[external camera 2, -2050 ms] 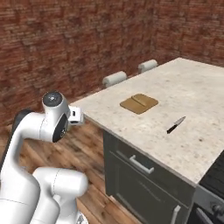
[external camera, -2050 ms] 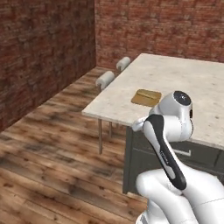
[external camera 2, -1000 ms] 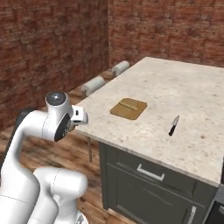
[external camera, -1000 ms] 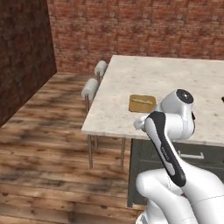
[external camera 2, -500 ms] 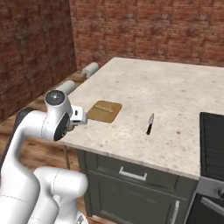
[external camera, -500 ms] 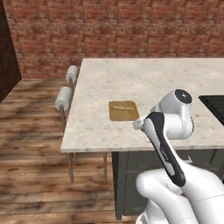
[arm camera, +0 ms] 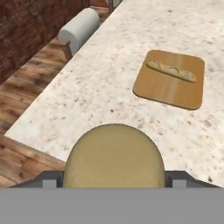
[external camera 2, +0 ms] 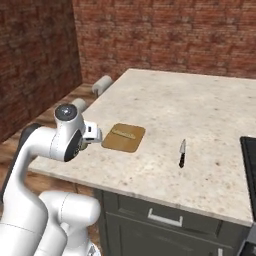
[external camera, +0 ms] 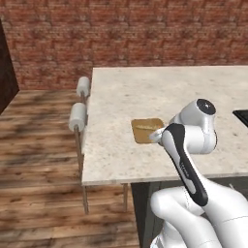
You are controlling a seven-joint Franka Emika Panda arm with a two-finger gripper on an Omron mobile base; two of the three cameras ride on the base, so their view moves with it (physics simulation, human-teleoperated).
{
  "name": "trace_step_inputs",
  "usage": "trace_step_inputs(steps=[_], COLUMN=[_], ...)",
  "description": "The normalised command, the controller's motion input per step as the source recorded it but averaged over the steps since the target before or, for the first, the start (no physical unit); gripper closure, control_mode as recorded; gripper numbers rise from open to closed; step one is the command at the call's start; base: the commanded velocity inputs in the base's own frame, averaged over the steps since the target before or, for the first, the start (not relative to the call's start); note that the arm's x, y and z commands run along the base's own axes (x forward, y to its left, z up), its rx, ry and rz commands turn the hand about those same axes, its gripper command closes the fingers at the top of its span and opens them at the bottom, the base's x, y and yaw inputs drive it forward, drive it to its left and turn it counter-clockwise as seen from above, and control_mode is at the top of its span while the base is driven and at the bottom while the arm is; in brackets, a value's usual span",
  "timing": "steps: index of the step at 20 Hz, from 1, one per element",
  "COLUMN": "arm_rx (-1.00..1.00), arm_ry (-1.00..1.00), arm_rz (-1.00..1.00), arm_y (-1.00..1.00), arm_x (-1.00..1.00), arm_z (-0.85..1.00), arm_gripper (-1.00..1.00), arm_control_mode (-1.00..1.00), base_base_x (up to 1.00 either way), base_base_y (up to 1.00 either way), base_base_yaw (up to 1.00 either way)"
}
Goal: Retrieve the sausage and cheese from the fridge and place them on the cutting board on the counter.
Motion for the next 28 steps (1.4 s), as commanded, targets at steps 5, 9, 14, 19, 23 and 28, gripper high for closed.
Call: trace_step_inputs(steps=[5,9,14,19,23,28], arm_rx=[0.0,0.0,0.0,0.0,0.0,0.0], arm_ry=[0.0,0.0,0.0,0.0,0.0,0.0], arm_rz=[0.0,0.0,0.0,0.0,0.0,0.0], arm_y=[0.0,0.0,0.0,0.0,0.0,0.0], arm_x=[0.0,0.0,0.0,0.0,0.0,0.0], arm_z=[0.0,0.0,0.0,0.0,0.0,0.0], arm_gripper=[1.0,1.0,1.0,1.0,1.0,1.0], arm_control_mode=[1.0,1.0,1.0,1.0,1.0,1.0], base_base_x=[0.57,0.5,0.12,0.0,0.0,0.0], base_base_y=[0.35,0.23,0.07,0.0,0.0,0.0], base_base_yaw=[-0.01,-0.03,0.0,0.0,0.0,0.0])
